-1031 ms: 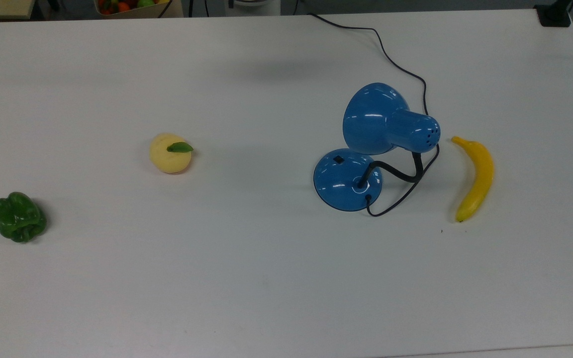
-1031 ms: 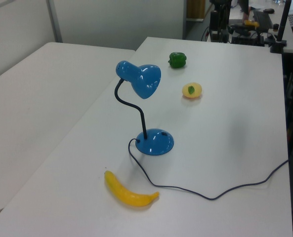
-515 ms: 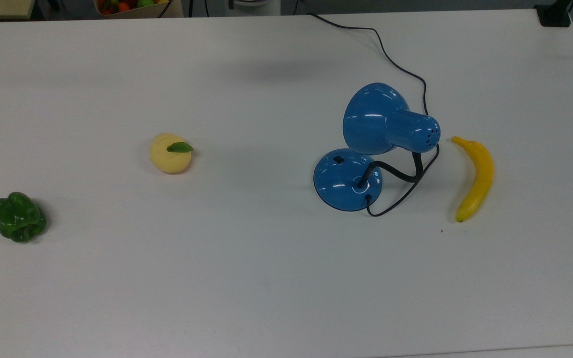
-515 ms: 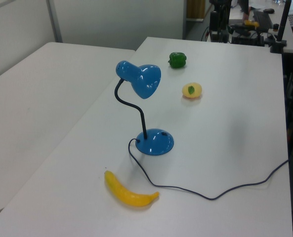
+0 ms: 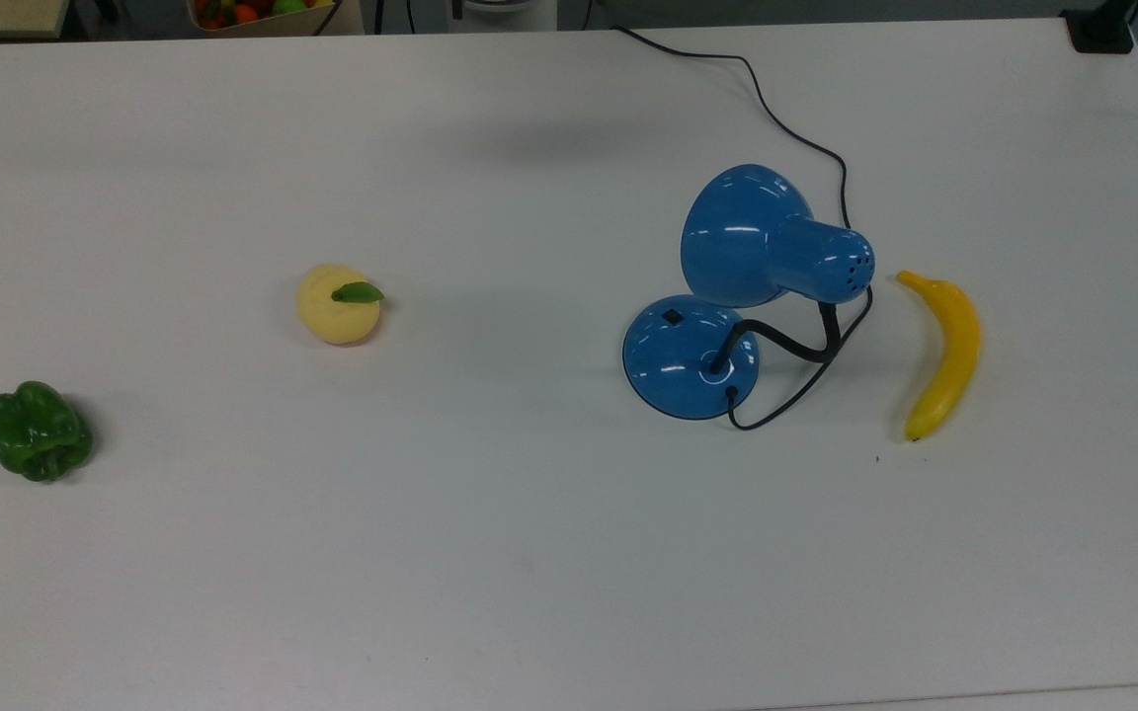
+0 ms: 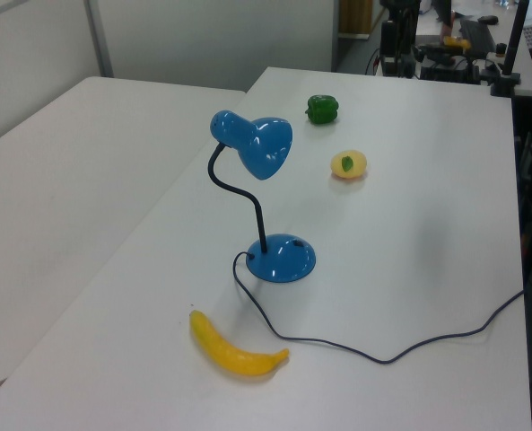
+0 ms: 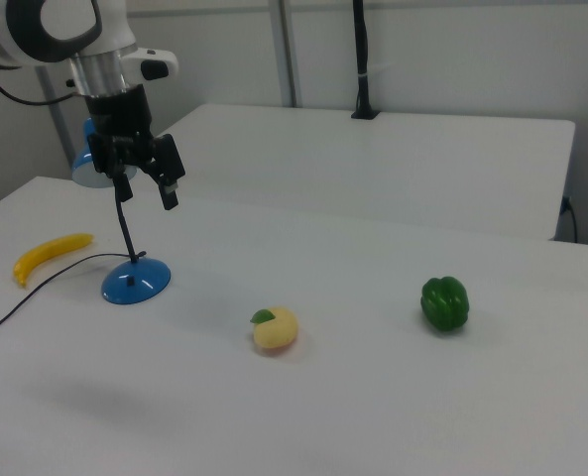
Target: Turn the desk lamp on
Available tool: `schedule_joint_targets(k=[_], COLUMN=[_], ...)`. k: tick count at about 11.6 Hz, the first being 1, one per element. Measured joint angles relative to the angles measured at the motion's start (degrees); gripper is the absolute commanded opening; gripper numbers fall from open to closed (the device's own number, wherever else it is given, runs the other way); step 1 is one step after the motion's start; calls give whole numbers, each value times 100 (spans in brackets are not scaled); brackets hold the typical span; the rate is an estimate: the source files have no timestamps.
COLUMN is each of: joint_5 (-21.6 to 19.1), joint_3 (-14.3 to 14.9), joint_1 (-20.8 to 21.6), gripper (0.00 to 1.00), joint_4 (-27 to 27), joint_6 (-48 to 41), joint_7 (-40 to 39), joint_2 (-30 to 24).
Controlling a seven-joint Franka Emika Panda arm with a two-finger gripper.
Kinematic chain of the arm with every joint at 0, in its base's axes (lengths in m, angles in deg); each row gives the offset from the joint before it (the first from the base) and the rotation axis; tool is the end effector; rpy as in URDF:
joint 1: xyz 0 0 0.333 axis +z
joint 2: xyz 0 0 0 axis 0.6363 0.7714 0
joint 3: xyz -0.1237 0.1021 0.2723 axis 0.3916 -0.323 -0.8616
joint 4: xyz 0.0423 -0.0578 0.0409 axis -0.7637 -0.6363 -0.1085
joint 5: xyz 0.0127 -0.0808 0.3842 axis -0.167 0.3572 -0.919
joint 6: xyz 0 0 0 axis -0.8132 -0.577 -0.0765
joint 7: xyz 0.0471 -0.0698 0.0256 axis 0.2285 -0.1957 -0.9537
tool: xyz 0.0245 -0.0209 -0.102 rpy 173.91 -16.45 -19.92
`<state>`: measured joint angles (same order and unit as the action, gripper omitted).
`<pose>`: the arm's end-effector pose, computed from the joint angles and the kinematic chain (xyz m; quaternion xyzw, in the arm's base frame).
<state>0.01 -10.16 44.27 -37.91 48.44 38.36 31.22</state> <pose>0.5546 0.0158 0.6133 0.9988 -0.0116 -0.0213 0.0434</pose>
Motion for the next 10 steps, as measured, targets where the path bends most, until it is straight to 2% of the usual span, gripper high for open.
schedule_joint_targets(k=[1, 2, 3, 4, 5, 10], joint_5=[0, 0, 0, 0, 0, 0], joint_3=[1, 1, 1, 1, 1, 1], joint_1=[0, 0, -1, -1, -1, 0], gripper=[88, 76, 50, 20, 0, 0], joint_4=[0, 0, 0, 0, 0, 0], joint_6=[0, 0, 0, 0, 0, 0], joint_7=[0, 0, 0, 0, 0, -63], joint_2=[1, 2, 3, 6, 11, 32])
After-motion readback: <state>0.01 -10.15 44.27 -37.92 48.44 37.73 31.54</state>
